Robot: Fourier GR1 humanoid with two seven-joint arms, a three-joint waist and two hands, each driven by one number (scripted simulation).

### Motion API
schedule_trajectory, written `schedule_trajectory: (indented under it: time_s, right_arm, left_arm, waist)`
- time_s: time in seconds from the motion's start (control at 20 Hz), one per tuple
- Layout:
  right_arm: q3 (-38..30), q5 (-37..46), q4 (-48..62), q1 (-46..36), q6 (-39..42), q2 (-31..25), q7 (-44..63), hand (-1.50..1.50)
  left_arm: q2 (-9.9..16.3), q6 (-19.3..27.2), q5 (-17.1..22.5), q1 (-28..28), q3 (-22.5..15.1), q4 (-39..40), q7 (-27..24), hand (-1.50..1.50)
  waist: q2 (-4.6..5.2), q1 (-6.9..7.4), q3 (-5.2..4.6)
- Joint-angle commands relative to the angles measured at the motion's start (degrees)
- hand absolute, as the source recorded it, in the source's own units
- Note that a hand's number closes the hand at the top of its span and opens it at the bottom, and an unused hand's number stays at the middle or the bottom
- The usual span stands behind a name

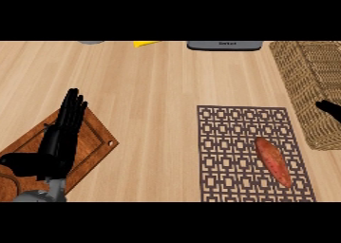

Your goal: Pick the sweet potato from the placemat and place it in the basket

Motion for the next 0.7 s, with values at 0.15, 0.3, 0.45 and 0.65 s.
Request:
schedule_trajectory:
  time_s: [0.15, 0.3, 0.45, 0.65]
  right_arm:
    - [3.3, 4.4, 3.1, -0.8, 2.5, 2.3, 5.2, -1.5]
    - [4.4, 8.9, 4.8, 2.6, 1.8, 4.8, 1.3, -1.5]
    - [8.0, 14.8, 6.0, 2.3, 0.1, 9.4, -0.7, -1.5]
    - [9.4, 19.6, 4.8, 4.6, -0.1, 13.6, -3.4, -1.5]
  left_arm:
    - [-1.3, -0.8, -0.6, 1.1, 1.9, 0.4, -1.0, 0.0]
    - [-1.8, -1.2, -1.6, 1.8, 1.6, -0.4, -0.9, 0.0]
    - [-2.4, -1.4, -3.4, 6.4, 0.1, -3.9, -1.7, 0.0]
    - [-2.2, -4.7, -0.9, -2.9, 5.4, 4.2, 0.8, 0.0]
  waist:
    - [-0.09, -0.56, 0.09]
    - [-0.12, -0.71, 0.12]
    - [-0.13, -0.39, 0.12]
    - [-0.06, -0.92, 0.1]
